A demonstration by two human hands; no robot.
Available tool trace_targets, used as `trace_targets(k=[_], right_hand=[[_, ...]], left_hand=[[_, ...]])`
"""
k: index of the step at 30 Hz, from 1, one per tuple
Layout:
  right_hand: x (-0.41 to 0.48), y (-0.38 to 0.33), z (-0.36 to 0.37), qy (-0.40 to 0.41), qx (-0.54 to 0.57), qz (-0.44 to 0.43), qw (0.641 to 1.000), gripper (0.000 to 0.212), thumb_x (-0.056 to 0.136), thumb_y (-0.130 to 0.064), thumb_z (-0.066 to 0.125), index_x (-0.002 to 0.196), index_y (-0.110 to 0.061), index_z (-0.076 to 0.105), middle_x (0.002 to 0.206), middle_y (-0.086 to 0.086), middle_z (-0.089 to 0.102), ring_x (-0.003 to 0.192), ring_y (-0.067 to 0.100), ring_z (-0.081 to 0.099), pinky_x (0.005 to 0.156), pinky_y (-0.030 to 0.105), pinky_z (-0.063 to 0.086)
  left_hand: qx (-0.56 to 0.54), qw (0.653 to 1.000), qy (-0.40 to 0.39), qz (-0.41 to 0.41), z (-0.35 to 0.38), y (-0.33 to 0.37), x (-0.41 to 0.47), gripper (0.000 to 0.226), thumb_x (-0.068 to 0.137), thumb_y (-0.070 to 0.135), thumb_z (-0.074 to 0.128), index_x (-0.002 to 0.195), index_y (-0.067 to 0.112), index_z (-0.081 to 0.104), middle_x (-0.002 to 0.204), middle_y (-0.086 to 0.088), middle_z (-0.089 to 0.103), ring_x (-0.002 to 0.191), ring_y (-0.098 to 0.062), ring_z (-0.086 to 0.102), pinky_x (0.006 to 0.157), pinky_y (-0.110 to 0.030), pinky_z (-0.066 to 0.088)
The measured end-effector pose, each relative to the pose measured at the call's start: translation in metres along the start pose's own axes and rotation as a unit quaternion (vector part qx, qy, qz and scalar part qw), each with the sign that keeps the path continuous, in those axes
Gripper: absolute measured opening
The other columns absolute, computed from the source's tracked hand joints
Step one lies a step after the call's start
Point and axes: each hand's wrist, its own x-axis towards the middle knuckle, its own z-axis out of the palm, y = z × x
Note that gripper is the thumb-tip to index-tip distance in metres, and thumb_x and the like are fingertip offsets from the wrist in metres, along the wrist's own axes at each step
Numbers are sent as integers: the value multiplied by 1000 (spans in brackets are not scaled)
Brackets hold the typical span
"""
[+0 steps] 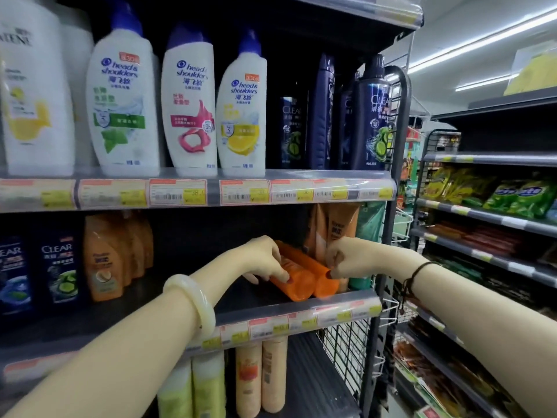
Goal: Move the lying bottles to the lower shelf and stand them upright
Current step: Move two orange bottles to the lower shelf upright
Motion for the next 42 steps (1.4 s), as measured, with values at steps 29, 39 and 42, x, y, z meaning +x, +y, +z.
trace_targets(k=[29,39,42], right_hand=[[31,31,70,152,255,16,955,37,97,-40,41,112,-14,63,99,11,70,97,34,65,85,40,51],[38,18,79,137,262,50,954,50,94,-50,40,133,-22,54,131,7,58,120,31,54,97,35,42],[36,16,81,134,291,59,945,52,93,-50,44,136,-22,51,137,5,54,124,30,52,101,38,41]], left_hand=[[-430,883,89,-162,54,2,26,82,77,26,76,145,20,32,141,-19,43,122,-39,51,89,-58,52],[-441,882,74,-147,50,-3,20,83,77,22,76,147,22,31,139,-18,46,119,-37,54,91,-58,52],[-455,876,81,-139,52,-5,21,86,76,21,77,148,23,30,141,-17,45,120,-36,53,92,-58,51]])
